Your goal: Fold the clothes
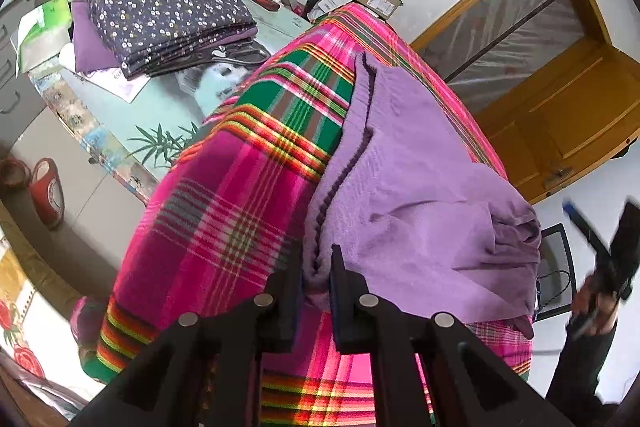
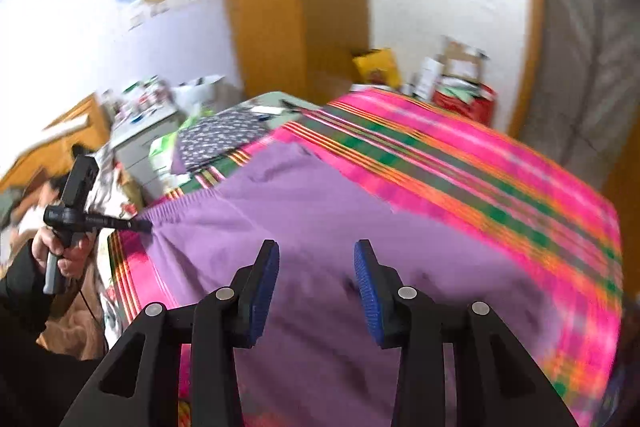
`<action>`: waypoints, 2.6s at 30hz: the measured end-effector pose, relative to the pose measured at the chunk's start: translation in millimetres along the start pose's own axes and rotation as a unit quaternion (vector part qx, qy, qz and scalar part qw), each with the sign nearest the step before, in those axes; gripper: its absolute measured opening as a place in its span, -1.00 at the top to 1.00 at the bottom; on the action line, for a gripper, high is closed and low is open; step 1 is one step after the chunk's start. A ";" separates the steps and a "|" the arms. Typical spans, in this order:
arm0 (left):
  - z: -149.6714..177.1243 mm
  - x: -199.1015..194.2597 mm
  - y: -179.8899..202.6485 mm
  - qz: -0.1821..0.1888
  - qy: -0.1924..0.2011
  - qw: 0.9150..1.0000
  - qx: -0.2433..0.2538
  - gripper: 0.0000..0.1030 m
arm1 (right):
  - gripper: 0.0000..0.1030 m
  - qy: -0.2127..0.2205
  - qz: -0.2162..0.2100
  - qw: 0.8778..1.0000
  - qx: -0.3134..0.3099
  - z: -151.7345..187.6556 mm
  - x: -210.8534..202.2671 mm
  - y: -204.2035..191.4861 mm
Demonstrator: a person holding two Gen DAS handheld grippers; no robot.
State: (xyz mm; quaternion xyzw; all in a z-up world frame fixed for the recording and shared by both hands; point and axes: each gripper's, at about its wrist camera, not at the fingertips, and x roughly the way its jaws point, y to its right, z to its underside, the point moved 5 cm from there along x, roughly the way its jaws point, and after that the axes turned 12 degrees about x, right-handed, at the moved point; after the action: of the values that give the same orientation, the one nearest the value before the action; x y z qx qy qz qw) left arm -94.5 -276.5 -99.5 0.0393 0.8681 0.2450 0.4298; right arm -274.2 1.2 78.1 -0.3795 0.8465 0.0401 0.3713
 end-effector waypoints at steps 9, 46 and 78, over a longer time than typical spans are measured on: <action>0.0 -0.6 -5.6 0.023 0.007 0.999 -0.025 0.78 | 0.21 -0.071 -0.060 0.990 -0.104 -82.4 136.7 -68.7; -62.5 -29.2 -34.5 -0.078 0.053 0.994 0.052 0.83 | 0.88 -0.085 -0.019 0.973 -0.214 -165.9 306.2 -129.6; -36.9 -48.9 -43.5 -0.085 0.040 0.995 0.015 0.67 | 0.14 -0.061 -0.088 0.992 -0.063 -102.9 163.5 -52.7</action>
State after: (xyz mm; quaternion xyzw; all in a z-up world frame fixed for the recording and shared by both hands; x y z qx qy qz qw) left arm -86.0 -342.7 -65.1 -0.0378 0.8885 0.1963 0.4130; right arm -371.7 -172.3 55.9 -0.4721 0.7811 0.0837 0.4000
